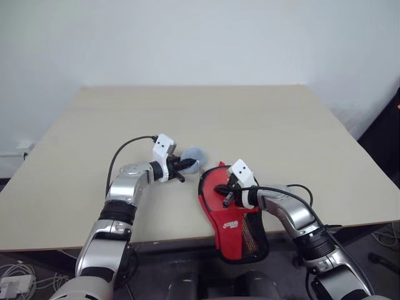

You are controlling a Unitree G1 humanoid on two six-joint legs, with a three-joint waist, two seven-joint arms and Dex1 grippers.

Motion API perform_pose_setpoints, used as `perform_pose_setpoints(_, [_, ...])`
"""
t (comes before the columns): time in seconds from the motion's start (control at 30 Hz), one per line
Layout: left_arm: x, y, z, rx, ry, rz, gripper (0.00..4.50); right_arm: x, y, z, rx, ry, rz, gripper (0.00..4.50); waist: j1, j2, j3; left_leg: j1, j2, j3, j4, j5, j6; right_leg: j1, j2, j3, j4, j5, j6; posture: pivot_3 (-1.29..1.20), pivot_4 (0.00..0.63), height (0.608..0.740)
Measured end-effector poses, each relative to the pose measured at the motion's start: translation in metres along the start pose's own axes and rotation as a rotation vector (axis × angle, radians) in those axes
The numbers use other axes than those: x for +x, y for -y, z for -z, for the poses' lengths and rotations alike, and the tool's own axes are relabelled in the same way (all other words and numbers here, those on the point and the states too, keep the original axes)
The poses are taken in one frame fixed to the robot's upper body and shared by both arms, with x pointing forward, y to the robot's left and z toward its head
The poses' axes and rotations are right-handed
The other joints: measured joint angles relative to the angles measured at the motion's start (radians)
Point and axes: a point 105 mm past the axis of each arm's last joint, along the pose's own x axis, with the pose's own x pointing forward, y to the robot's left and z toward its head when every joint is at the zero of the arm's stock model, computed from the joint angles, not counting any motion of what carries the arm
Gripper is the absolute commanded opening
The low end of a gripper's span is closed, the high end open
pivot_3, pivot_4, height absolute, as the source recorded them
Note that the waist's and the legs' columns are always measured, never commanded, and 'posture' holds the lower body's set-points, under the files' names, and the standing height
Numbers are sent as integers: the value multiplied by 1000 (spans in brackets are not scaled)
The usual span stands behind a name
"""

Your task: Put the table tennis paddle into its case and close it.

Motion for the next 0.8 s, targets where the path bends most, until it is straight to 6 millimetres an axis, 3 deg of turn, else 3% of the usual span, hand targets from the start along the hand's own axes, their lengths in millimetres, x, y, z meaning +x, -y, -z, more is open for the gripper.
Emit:
perform_pose_setpoints(0.4, [31, -9, -9, 83, -43, -81, 269, 1, -1, -1, -7, -8, -10, 0, 1, 0, 0, 0, 1, -1, 3, 0, 0, 1, 1, -1, 1, 0, 0, 0, 0, 706])
perform_pose_setpoints(0.8, [69, 9, -21, 100, -34, -144, 269, 1, -2, -1, -7, -12, -18, 0, 2, 0, 0, -1, 2, -3, 7, -2, 4, 1, 2, -2, 3, 0, 0, 0, 0, 706])
